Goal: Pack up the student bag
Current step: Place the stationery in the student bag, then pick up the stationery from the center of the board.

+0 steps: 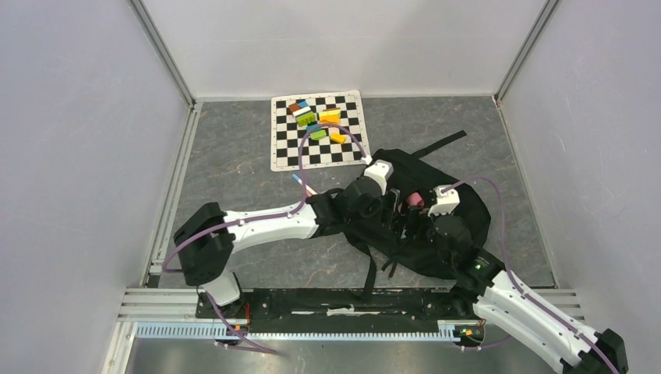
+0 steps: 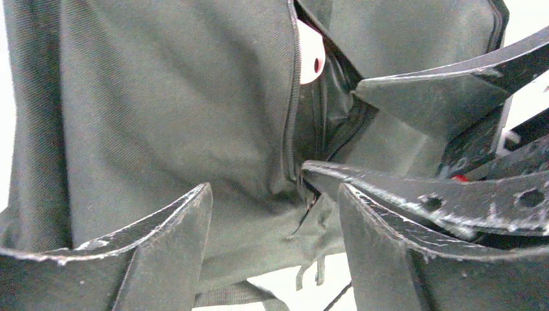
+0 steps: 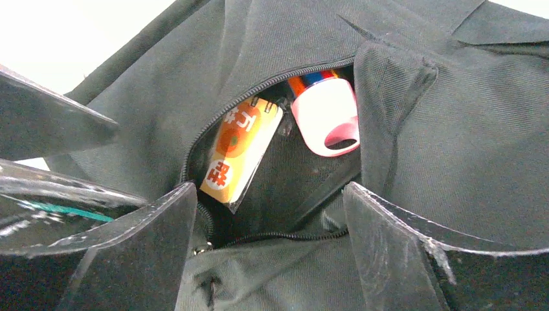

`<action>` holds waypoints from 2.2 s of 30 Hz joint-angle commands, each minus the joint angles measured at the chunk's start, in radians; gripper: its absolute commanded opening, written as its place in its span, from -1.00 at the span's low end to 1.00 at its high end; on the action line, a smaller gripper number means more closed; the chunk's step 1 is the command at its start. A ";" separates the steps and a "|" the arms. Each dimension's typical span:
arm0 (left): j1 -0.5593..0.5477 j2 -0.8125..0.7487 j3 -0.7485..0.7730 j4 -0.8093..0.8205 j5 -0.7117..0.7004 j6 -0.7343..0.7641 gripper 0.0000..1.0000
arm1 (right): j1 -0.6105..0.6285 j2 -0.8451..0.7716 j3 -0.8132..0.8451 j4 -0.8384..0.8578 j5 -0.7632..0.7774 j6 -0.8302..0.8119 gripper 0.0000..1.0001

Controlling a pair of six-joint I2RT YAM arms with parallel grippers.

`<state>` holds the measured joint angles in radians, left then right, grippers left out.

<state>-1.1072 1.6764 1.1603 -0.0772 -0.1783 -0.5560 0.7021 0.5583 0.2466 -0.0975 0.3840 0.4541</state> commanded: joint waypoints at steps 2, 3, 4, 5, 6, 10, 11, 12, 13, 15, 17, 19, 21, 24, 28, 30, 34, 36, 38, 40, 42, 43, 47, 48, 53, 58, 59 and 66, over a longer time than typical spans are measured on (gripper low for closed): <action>-0.004 -0.161 -0.085 0.034 -0.092 -0.005 0.73 | 0.001 -0.087 0.116 -0.191 0.013 -0.061 0.90; -0.002 -0.188 -0.099 0.025 -0.092 -0.005 0.79 | 0.002 -0.090 0.140 -0.201 0.010 -0.077 0.92; -0.002 -0.209 -0.108 0.006 -0.089 -0.007 0.86 | 0.002 -0.087 0.164 -0.212 0.004 -0.099 0.94; 0.002 -0.234 -0.120 -0.012 -0.078 -0.011 0.91 | 0.002 -0.083 0.194 -0.220 -0.004 -0.116 0.95; 0.012 -0.259 -0.132 -0.037 -0.062 -0.021 0.95 | 0.002 -0.073 0.227 -0.228 -0.006 -0.133 0.96; 0.087 -0.373 -0.186 -0.134 0.059 -0.056 0.99 | 0.001 -0.024 0.328 -0.225 -0.056 -0.199 0.96; 0.116 -0.409 -0.192 -0.165 0.090 -0.048 0.99 | 0.002 -0.004 0.351 -0.221 -0.082 -0.215 0.96; 0.154 -0.433 -0.191 -0.213 0.133 -0.035 0.99 | 0.002 0.024 0.368 -0.215 -0.113 -0.230 0.96; 0.191 -0.460 -0.182 -0.268 0.187 -0.016 0.99 | 0.002 0.055 0.389 -0.211 -0.154 -0.239 0.96; 0.279 -0.493 -0.144 -0.386 0.262 0.046 0.99 | 0.003 0.137 0.418 -0.187 -0.238 -0.252 0.96; 0.366 -0.512 -0.091 -0.498 0.264 0.125 0.99 | 0.005 0.213 0.433 -0.142 -0.335 -0.253 0.89; 0.447 -0.524 -0.048 -0.562 0.252 0.189 0.99 | 0.022 0.294 0.444 -0.087 -0.381 -0.244 0.88; 0.541 -0.526 -0.045 -0.566 0.257 0.225 0.99 | 0.065 0.383 0.477 -0.055 -0.381 -0.244 0.86; 0.700 -0.498 -0.065 -0.538 0.355 0.224 0.99 | 0.169 0.537 0.566 -0.059 -0.307 -0.266 0.76; 0.839 -0.487 -0.101 -0.485 0.411 0.242 0.99 | 0.266 0.763 0.737 -0.108 -0.249 -0.317 0.62; 0.851 -0.503 -0.114 -0.478 0.341 0.286 0.99 | 0.284 0.885 0.822 -0.132 -0.249 -0.333 0.57; 0.854 -0.548 -0.172 -0.452 0.224 0.320 0.99 | 0.298 1.091 0.980 -0.185 -0.267 -0.372 0.51; 0.854 -0.566 -0.176 -0.457 0.208 0.340 0.99 | 0.298 1.182 1.049 -0.207 -0.269 -0.384 0.44; 0.854 -0.578 -0.193 -0.453 0.170 0.346 0.99 | 0.298 1.263 1.108 -0.225 -0.258 -0.388 0.34; 0.854 -0.582 -0.192 -0.464 0.141 0.347 0.99 | 0.298 1.321 1.145 -0.230 -0.254 -0.390 0.29; 0.854 -0.587 -0.191 -0.470 0.126 0.349 0.99 | 0.297 1.372 1.174 -0.239 -0.245 -0.388 0.23; 0.854 -0.592 -0.191 -0.472 0.117 0.349 0.99 | 0.297 1.398 1.189 -0.247 -0.237 -0.385 0.20; 0.854 -0.608 -0.192 -0.470 0.114 0.347 0.99 | 0.295 1.462 1.226 -0.282 -0.194 -0.369 0.09; 0.854 -0.610 -0.192 -0.470 0.115 0.347 0.99 | 0.295 1.467 1.226 -0.287 -0.180 -0.366 0.08; 0.854 -0.613 -0.192 -0.469 0.127 0.345 0.99 | 0.281 1.479 1.218 -0.297 -0.146 -0.361 -0.04; 0.854 -0.621 -0.194 -0.469 0.131 0.343 0.99 | 0.256 1.485 1.210 -0.296 -0.176 -0.352 -0.10; 0.854 -0.623 -0.194 -0.469 0.132 0.342 0.99 | 0.254 1.487 1.208 -0.296 -0.189 -0.354 -0.11; 0.854 -0.626 -0.195 -0.466 0.133 0.340 0.99 | 0.249 1.514 1.201 -0.302 -0.250 -0.349 -0.27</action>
<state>-0.2565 1.0698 0.9672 -0.5697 -0.0463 -0.2523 0.9501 2.0502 1.4269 -0.3763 0.1726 0.0925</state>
